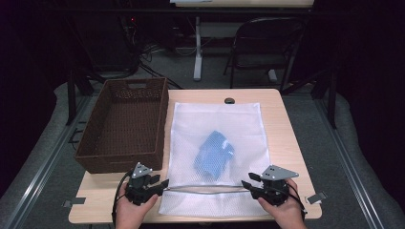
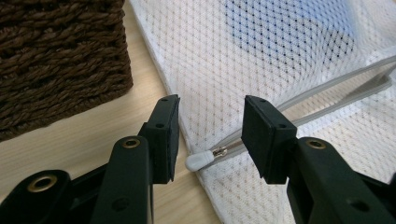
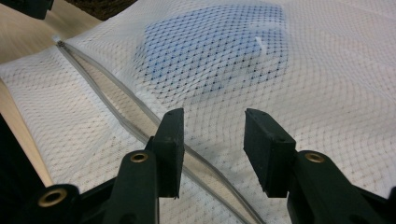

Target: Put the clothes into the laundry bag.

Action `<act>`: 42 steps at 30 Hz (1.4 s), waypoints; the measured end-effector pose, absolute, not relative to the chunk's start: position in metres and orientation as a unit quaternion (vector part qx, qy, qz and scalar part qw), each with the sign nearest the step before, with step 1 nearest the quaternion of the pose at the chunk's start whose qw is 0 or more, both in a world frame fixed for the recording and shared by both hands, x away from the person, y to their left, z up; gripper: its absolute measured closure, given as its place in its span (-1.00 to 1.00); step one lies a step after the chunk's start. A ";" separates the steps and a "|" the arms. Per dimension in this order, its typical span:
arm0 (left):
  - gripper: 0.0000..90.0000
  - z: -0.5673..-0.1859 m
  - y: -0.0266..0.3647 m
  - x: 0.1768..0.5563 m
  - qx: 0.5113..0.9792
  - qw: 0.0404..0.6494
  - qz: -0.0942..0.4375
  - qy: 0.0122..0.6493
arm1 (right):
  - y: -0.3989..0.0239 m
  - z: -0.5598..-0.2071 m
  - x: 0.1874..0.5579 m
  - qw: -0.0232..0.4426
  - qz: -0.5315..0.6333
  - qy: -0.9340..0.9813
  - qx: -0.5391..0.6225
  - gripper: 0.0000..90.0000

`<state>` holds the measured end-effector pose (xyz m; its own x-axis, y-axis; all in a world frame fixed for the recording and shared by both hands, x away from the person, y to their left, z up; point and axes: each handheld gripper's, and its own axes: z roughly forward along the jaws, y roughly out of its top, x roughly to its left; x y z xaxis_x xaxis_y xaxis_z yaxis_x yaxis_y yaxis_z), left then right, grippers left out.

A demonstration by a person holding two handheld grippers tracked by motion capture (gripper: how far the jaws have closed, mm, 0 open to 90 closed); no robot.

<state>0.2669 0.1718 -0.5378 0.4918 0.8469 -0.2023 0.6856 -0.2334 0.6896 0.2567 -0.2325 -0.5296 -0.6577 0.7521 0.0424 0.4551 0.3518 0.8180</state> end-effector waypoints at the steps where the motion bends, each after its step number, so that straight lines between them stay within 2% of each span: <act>1: 0.26 -0.538 0.172 0.267 0.779 0.374 0.107 0.492 | -0.234 -0.530 0.257 0.174 0.429 0.801 0.380 0.29; 9: 0.31 -0.544 0.176 0.268 0.779 0.365 0.095 0.502 | -0.240 -0.535 0.259 0.177 0.429 0.792 0.396 0.33; 30: 0.30 -0.559 0.170 0.270 0.789 0.338 0.058 0.510 | -0.243 -0.537 0.261 0.167 0.436 0.788 0.401 0.27; 42: 0.59 -0.555 0.170 0.268 0.788 0.335 0.062 0.514 | -0.245 -0.537 0.262 0.168 0.437 0.785 0.406 0.26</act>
